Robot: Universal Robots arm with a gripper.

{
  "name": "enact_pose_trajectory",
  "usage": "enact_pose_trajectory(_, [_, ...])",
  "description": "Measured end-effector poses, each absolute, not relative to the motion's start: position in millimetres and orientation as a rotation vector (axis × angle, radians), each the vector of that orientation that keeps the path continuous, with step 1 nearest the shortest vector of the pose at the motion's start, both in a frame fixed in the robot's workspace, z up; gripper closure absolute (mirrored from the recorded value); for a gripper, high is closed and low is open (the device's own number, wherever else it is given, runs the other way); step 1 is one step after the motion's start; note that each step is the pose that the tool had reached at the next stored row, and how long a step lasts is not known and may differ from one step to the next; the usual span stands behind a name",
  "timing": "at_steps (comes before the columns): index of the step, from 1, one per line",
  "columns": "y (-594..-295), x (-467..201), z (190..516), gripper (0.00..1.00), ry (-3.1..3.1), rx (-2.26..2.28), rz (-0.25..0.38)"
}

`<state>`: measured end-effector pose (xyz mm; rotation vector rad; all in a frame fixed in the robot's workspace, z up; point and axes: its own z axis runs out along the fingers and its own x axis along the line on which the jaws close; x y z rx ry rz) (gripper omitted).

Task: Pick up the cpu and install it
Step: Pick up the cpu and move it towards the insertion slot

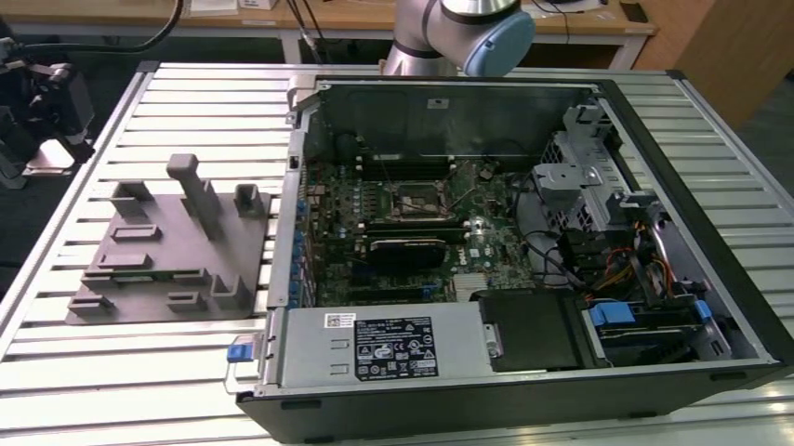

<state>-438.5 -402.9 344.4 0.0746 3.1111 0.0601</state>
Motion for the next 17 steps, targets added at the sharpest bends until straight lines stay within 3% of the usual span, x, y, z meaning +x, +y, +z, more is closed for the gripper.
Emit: enact_pose_trajectory(17, [-402.9, -438.5, 374.5, 0.46, 3.110, 0.075, 0.060])
